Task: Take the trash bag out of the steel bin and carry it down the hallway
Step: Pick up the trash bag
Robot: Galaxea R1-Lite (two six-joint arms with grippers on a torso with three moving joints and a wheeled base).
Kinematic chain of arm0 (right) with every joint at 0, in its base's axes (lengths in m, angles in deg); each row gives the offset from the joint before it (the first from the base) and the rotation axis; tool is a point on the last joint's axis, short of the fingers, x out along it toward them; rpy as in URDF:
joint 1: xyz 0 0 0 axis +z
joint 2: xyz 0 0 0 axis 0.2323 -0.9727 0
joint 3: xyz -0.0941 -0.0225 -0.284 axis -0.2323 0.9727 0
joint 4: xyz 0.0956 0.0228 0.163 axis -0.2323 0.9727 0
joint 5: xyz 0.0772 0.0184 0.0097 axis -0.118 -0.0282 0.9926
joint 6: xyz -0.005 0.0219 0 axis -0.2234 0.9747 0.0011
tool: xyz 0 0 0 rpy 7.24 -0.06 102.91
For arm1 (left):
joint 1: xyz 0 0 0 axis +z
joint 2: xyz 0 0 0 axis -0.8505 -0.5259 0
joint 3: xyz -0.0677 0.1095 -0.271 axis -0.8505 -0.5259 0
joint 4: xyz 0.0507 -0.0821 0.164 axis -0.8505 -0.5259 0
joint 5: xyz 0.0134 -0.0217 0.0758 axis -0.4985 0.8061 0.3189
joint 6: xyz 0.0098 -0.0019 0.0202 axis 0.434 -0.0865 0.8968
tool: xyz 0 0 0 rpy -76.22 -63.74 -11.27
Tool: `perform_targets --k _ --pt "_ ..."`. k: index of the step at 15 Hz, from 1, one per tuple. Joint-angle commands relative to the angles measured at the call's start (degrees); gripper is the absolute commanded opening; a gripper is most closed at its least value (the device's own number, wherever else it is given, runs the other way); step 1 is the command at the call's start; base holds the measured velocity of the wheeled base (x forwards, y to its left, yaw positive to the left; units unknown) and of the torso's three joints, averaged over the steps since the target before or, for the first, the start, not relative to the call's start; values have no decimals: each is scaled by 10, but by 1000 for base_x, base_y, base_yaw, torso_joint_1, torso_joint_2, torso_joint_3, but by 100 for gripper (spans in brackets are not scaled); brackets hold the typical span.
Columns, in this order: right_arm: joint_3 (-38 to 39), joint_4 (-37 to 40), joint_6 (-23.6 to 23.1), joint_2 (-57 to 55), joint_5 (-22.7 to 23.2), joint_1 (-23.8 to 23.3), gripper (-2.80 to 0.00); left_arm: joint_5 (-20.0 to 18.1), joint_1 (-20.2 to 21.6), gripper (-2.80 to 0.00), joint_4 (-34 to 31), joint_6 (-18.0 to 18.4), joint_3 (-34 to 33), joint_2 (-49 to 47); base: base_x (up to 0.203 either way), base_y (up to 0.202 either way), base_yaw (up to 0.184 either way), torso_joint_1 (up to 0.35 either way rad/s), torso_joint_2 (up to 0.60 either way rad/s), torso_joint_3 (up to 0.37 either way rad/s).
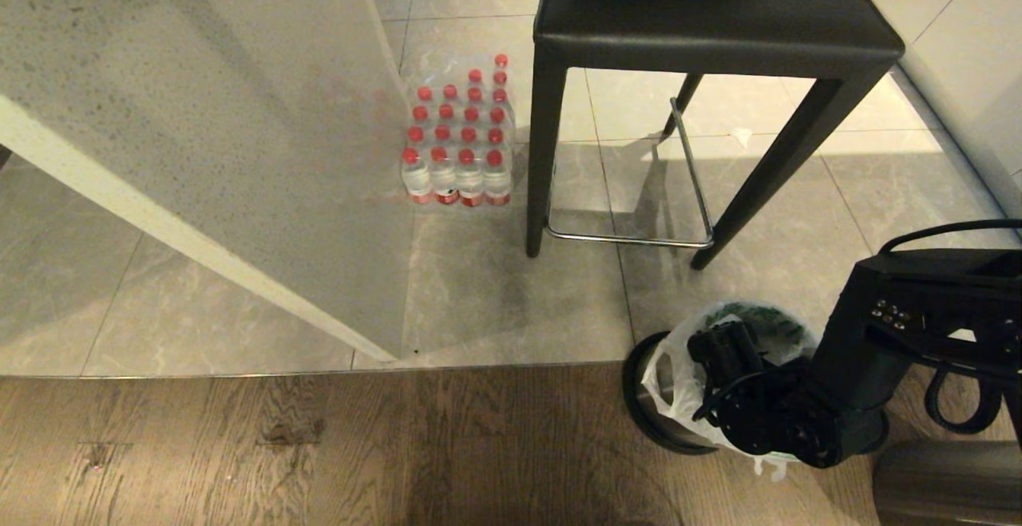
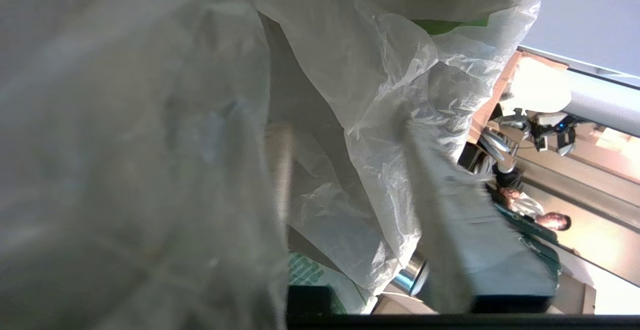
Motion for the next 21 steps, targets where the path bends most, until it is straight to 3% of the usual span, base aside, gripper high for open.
perform_targets --k 1,8,18,21 --pt "-1 -13 -2 -2 -3 0 -280 0 0 -280 0 0 0 0 0 0 0 0 0 0" --pt "1 -54 -15 11 -4 9 -280 0 0 -280 0 0 0 0 0 0 0 0 0 0" --pt "-8 -15 -10 103 0 88 -280 0 0 -280 0 0 0 0 0 0 0 0 0 0" --pt "18 0 9 133 -2 93 -280 0 0 -280 0 0 0 0 0 0 0 0 0 0"
